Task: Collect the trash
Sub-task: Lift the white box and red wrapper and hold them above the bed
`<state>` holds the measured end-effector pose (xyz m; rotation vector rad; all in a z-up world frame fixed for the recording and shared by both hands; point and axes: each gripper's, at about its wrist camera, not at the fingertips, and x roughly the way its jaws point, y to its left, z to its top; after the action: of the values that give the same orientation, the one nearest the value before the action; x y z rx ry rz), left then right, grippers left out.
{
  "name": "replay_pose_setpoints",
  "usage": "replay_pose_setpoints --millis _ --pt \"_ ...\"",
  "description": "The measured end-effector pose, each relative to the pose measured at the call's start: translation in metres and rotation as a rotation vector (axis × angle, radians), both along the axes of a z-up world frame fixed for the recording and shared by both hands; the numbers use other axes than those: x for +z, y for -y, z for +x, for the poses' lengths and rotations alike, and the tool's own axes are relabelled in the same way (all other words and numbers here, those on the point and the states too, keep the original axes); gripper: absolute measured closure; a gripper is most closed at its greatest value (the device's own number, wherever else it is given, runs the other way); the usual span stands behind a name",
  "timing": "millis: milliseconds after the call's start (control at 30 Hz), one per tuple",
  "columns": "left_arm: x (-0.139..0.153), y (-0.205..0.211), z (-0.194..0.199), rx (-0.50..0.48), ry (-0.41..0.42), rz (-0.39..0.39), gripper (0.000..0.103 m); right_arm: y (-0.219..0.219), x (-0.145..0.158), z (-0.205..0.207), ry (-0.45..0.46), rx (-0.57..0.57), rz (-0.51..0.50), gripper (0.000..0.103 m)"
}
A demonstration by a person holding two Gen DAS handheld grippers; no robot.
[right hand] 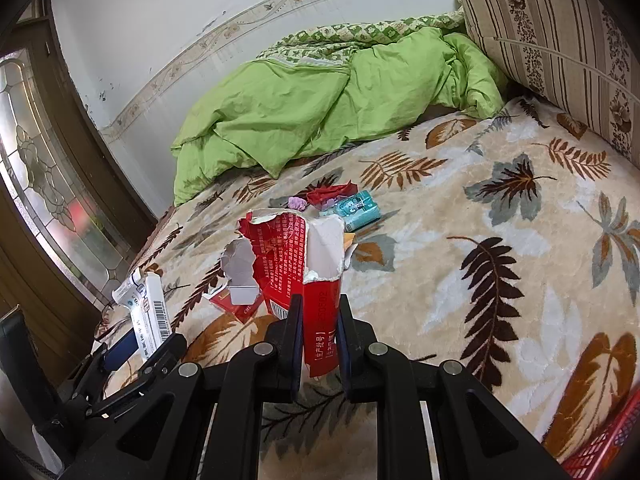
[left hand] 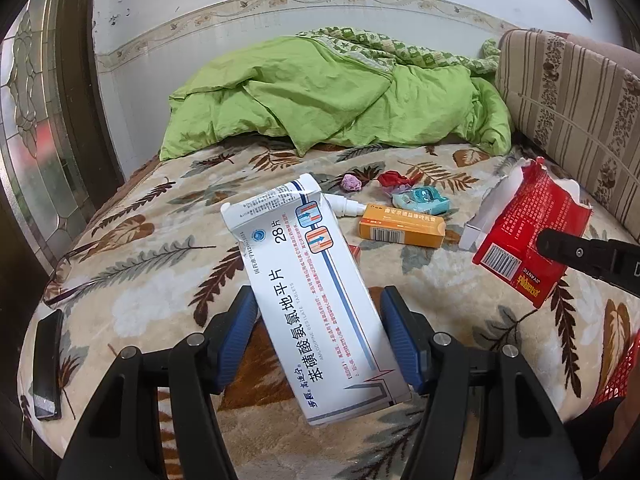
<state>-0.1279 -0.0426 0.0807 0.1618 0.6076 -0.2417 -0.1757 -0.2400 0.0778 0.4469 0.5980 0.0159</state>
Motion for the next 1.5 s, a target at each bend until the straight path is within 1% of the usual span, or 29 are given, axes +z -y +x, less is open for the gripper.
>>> replay_pose_setpoints --millis 700,1167,1500 --pt "-0.003 0.011 -0.001 -0.029 0.002 0.006 0.04 0.007 -0.004 0.004 -0.01 -0.001 0.049 0.088" --pt "-0.002 0.011 -0.002 -0.031 0.004 0.004 0.04 0.007 -0.004 0.002 -0.008 -0.003 0.045 0.088" --pt "0.003 0.01 -0.009 -0.034 0.014 0.003 0.04 0.002 0.002 -0.006 -0.002 -0.024 0.014 0.088"
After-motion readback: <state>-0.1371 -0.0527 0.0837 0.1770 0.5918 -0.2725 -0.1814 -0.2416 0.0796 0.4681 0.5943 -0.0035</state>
